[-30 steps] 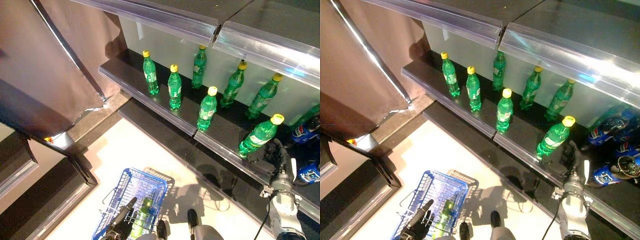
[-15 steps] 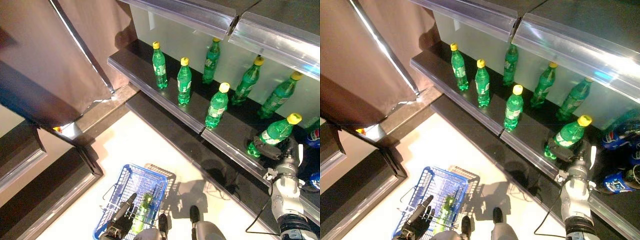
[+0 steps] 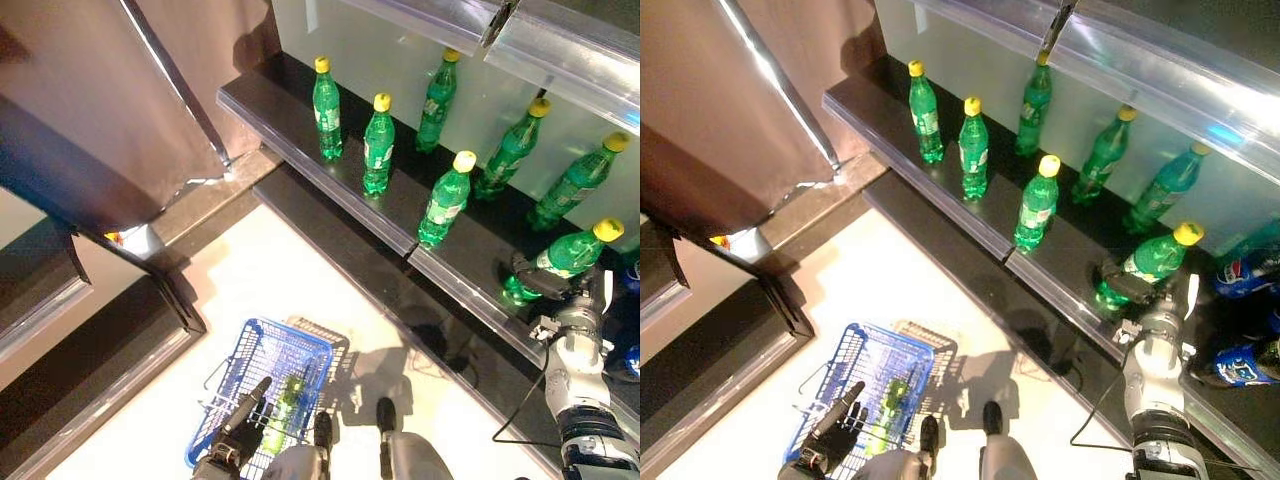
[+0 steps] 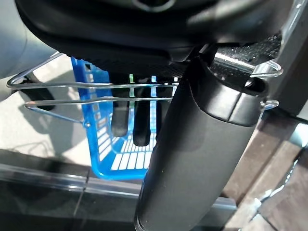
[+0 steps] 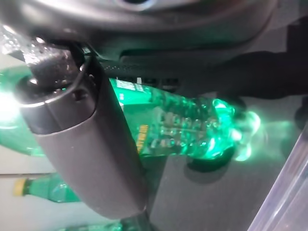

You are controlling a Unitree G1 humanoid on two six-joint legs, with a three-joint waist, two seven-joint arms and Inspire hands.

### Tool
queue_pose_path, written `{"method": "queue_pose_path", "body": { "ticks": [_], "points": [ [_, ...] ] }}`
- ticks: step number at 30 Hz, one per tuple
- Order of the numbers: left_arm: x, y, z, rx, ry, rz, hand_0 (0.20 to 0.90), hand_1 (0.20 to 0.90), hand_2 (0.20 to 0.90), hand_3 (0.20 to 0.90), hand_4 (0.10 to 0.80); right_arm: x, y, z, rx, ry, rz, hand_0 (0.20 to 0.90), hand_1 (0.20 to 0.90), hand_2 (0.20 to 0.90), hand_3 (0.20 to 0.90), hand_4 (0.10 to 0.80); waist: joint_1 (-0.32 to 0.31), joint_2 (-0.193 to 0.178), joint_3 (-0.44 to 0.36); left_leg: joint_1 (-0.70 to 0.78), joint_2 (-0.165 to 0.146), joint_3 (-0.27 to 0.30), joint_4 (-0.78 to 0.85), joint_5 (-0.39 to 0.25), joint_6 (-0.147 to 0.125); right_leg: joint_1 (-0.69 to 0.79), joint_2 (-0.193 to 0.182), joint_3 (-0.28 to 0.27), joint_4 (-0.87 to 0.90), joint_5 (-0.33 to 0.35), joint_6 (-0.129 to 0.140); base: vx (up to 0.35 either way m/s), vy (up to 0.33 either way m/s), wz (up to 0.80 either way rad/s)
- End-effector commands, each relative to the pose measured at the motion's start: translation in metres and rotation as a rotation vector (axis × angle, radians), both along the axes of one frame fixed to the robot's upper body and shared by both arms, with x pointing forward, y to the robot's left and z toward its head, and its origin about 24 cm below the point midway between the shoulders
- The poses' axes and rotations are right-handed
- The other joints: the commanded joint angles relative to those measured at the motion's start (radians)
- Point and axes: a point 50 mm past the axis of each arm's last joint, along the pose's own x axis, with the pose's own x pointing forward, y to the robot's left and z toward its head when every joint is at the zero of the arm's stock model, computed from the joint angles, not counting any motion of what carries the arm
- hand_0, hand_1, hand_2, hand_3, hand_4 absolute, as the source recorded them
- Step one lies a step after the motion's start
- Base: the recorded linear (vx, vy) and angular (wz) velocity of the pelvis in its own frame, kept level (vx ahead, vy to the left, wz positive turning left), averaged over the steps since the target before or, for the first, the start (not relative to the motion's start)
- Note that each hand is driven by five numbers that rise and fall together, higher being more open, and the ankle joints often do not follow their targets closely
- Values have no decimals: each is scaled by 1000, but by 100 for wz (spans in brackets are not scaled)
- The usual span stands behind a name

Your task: Pick up the drink and place into the basket.

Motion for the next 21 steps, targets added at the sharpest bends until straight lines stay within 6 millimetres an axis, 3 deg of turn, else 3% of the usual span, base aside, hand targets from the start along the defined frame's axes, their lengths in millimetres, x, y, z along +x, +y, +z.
{"method": "queue_pose_path", "body": {
  "ticks": [1,4,5,6,7,8,21],
  "points": [
    [16,32,19,77,-147,-14,300,300,300,200,100,19,-11,66,-115,-214,-2,900,900,900,900,800,28,-52,-43,-71,-57,-53,57,4,4,57,17,-39,-7,-30,-6,0,0,0],
    [18,33,20,80,-152,-14,300,300,300,200,100,21,-9,68,-110,-231,5,900,900,900,900,800,31,-53,-36,-74,-57,-56,58,4,6,55,16,-41,-7,-29,-6,0,0,0],
    [18,33,20,81,-152,-12,300,300,300,200,100,22,-9,70,-108,-238,8,851,851,851,842,742,31,-53,-35,-74,-58,-56,58,4,6,54,16,-41,-6,-29,-6,0,0,0],
    [18,34,20,81,-153,-10,300,300,300,200,100,22,-8,71,-109,-245,9,740,740,740,713,613,31,-52,-34,-76,-58,-56,59,4,6,52,16,-41,-5,-29,-6,0,0,0],
    [18,34,20,82,-153,-11,300,300,300,200,100,23,-7,71,-111,-251,8,328,328,328,233,133,31,-52,-32,-78,-58,-57,60,4,6,50,16,-40,-4,-29,-6,0,0,0],
    [19,34,20,82,-155,-10,300,300,300,200,100,24,-6,74,-111,-263,6,300,300,300,200,100,32,-52,-30,-79,-60,-57,60,5,6,49,16,-39,-4,-28,-7,0,0,0],
    [23,34,23,76,-180,0,300,300,300,200,100,23,0,85,-166,-343,-37,300,300,300,200,100,25,-43,-17,-77,-70,-60,48,3,16,40,14,-25,1,-28,-6,-27,18,0]
  ]
}}
